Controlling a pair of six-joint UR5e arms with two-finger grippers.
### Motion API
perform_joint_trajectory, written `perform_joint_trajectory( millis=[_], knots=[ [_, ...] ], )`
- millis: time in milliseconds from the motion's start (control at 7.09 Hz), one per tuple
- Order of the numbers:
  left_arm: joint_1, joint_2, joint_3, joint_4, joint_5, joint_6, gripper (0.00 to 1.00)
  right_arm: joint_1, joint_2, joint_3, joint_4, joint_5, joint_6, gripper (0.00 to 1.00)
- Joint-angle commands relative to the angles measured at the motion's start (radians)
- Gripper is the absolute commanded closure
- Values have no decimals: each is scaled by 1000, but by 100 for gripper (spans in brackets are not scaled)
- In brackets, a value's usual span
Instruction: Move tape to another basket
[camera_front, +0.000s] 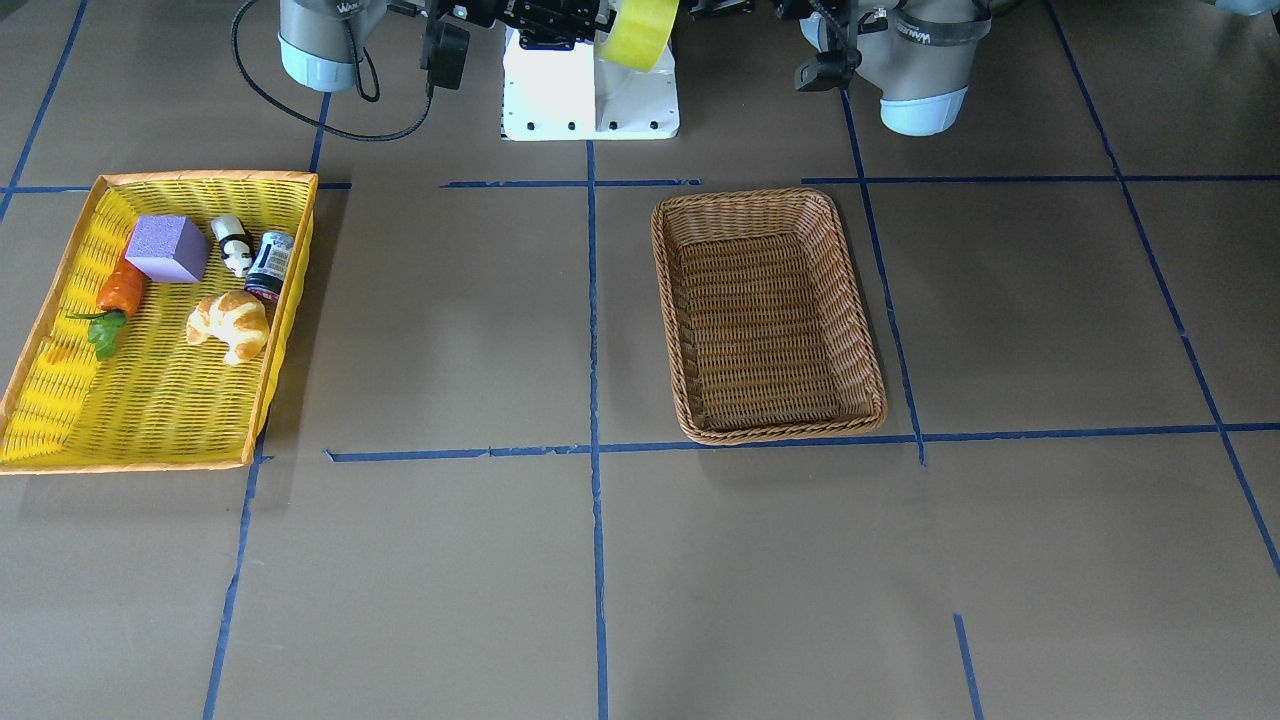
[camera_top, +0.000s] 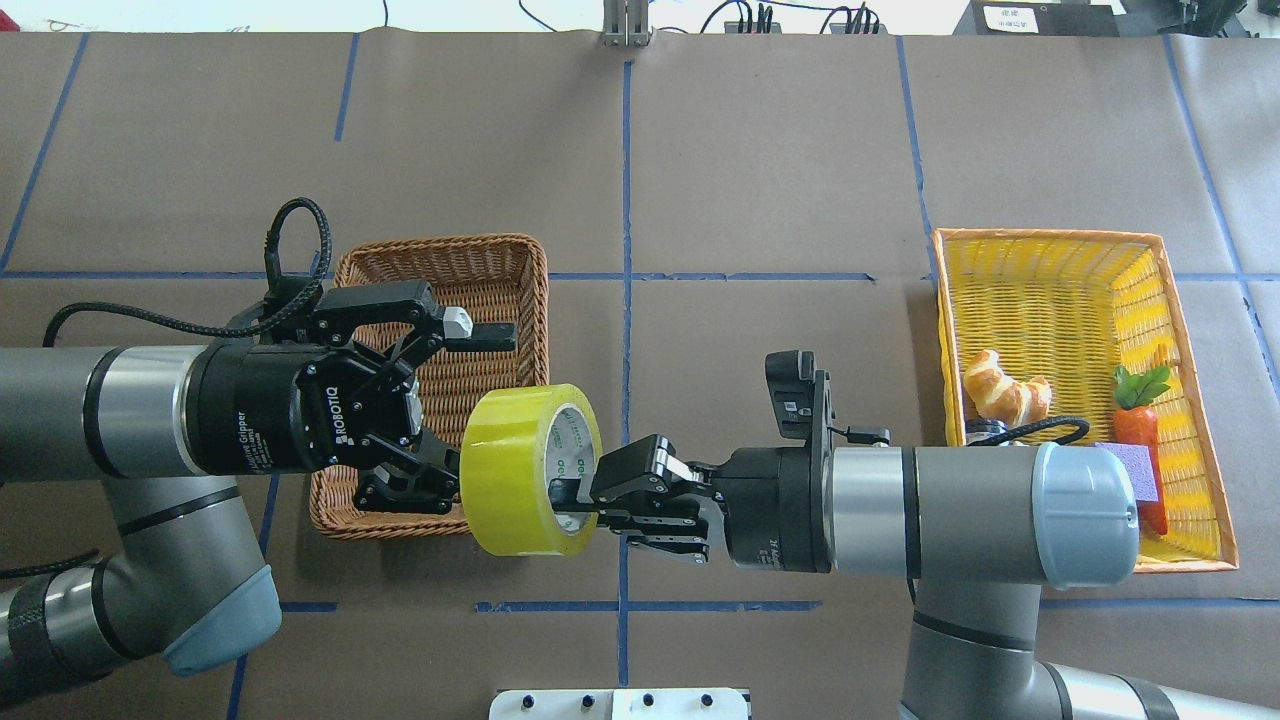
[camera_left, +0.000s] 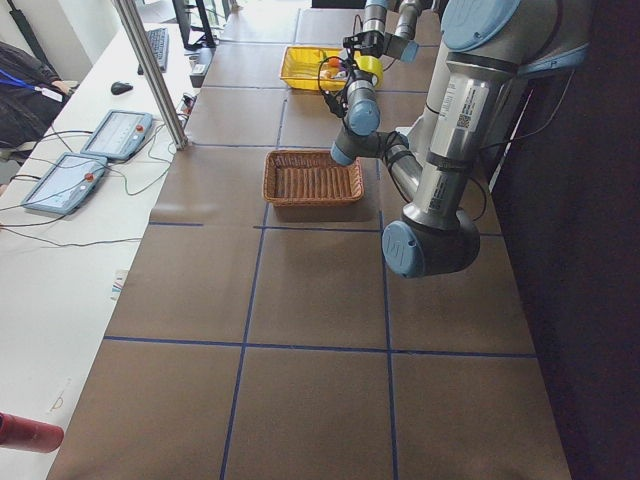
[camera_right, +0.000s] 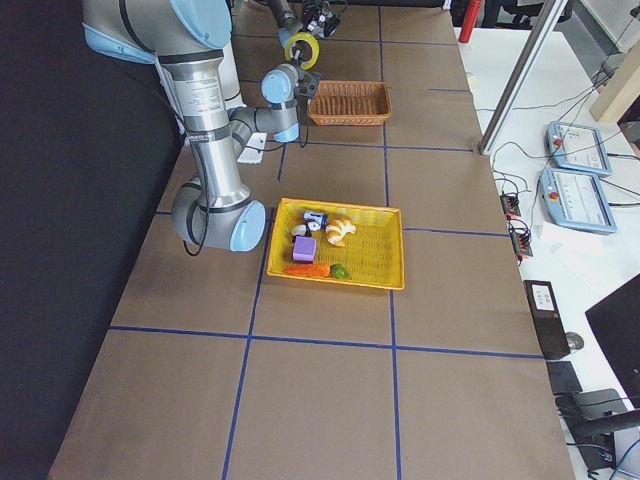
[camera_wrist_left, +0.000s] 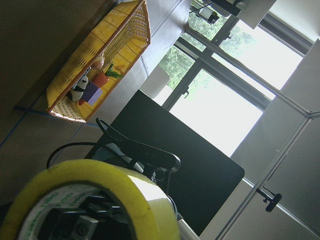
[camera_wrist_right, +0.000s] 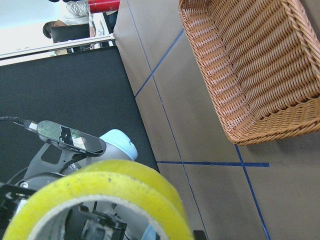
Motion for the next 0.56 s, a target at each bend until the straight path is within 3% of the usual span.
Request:
perform_joint_trajectory(
  millis=[0, 141, 282, 423],
  knots=[
    [6, -2, 2, 0, 1, 3, 0, -4, 2, -1, 0, -3, 0, 97],
    [9, -1, 2, 0, 1, 3, 9, -4, 2, 1, 0, -6, 0, 96],
    [9, -1, 2, 0, 1, 3, 34, -9, 2, 1, 0, -27, 0, 88],
    [9, -1, 0, 2, 1, -3, 70, -9, 2, 1, 2, -30, 0, 57]
  ],
)
